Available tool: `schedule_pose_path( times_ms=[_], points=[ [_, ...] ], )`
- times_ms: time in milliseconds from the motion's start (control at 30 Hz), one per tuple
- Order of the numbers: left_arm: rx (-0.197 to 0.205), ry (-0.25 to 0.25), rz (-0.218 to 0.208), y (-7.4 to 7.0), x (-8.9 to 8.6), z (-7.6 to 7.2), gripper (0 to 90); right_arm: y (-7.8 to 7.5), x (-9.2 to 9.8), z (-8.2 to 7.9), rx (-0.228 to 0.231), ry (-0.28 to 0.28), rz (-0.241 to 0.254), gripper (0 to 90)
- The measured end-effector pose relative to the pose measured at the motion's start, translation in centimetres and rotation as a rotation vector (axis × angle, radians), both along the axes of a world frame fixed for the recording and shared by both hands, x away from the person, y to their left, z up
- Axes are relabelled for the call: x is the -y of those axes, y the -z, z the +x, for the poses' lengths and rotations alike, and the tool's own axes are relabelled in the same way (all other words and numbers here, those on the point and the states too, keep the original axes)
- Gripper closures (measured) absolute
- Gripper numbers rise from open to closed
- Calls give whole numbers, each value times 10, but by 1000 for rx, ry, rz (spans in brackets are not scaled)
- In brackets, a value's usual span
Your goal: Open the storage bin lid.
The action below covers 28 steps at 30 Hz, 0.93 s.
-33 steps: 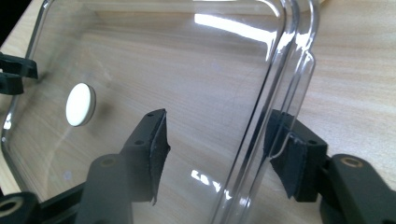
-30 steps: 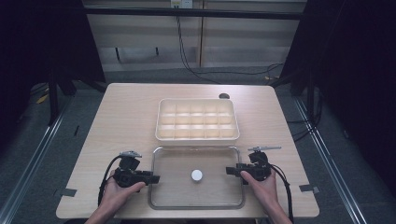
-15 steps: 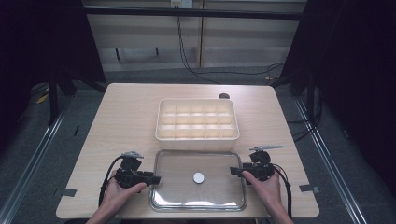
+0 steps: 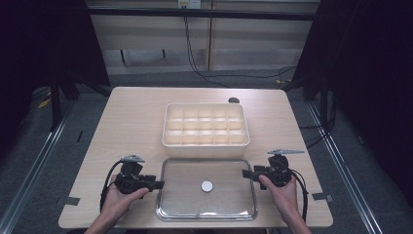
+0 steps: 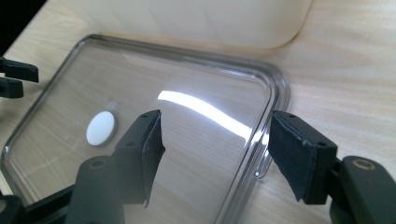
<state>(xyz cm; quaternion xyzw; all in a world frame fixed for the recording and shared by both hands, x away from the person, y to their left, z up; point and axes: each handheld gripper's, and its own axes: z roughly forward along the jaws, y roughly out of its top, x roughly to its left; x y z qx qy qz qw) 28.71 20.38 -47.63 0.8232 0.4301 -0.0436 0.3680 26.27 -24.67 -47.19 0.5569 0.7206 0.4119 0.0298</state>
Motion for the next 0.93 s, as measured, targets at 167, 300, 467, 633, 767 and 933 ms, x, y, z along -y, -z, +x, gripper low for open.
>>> schedule_pose_path(
  times_ms=[167,300,467,633,767,933],
  points=[
    [36,-22,-25,-14,-5,8,431,-11,13,-3,54,11,18,354],
    [81,-30,-37,-22,-13,12,376,-16,28,-6,100,22,41,343],
    [110,-64,-34,-24,-31,14,327,-20,45,-13,137,67,51,336],
    [128,-106,-37,-20,-53,5,327,-19,61,-22,157,112,60,329],
    [131,-143,-41,-9,-67,-1,325,-12,69,-29,164,152,57,324],
    [149,-179,-60,-9,-73,-5,325,-5,67,-30,160,145,-1,323]
  ],
)
